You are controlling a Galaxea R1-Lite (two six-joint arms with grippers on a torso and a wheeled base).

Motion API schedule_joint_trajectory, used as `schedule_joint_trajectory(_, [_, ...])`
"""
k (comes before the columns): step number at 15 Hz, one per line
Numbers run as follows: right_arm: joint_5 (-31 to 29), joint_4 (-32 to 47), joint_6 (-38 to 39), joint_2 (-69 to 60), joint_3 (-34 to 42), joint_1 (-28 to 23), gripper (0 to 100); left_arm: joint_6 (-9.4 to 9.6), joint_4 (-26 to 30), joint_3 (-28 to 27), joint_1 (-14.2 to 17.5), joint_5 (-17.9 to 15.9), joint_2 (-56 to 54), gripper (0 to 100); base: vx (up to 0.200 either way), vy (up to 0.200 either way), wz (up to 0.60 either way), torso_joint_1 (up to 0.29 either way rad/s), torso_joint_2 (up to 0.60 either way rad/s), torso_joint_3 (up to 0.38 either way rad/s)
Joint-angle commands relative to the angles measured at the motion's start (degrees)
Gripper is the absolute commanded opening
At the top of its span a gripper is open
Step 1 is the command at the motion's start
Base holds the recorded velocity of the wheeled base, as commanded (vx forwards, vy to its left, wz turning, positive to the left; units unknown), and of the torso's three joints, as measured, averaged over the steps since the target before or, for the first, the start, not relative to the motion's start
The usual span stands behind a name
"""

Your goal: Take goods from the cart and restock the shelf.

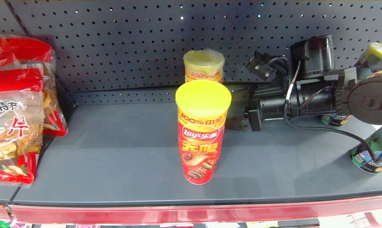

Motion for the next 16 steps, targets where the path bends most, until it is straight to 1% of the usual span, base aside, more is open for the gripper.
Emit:
schedule_joint_trajectory(1, [0.0, 0.0, -0.1, 1.9, -1.6, -0.2, 100, -0.01, 0.0, 0.0, 0.0, 0.0, 0.1, 100, 0.000, 0.000, 0.00, 0.000, 0.00, 0.000])
schedule_joint_trajectory(4, [0.0, 0.1, 0.0, 4.1, -4.2, 0.3, 100, -0.01, 0.0, 0.0, 0.0, 0.0, 0.1, 100, 0.000, 0.000, 0.00, 0.000, 0.00, 0.000])
schedule_joint_trajectory(10, [0.0, 0.2, 0.3, 4.8, -4.3, 3.0, 100, -0.01, 0.0, 0.0, 0.0, 0.0, 0.1, 100, 0.000, 0.000, 0.00, 0.000, 0.00, 0.000])
schedule_joint_trajectory(16, [0.0, 0.2, 1.0, 4.7, -4.2, 3.4, 100, -0.01, 0.0, 0.0, 0.0, 0.0, 0.1, 100, 0.000, 0.000, 0.00, 0.000, 0.00, 0.000])
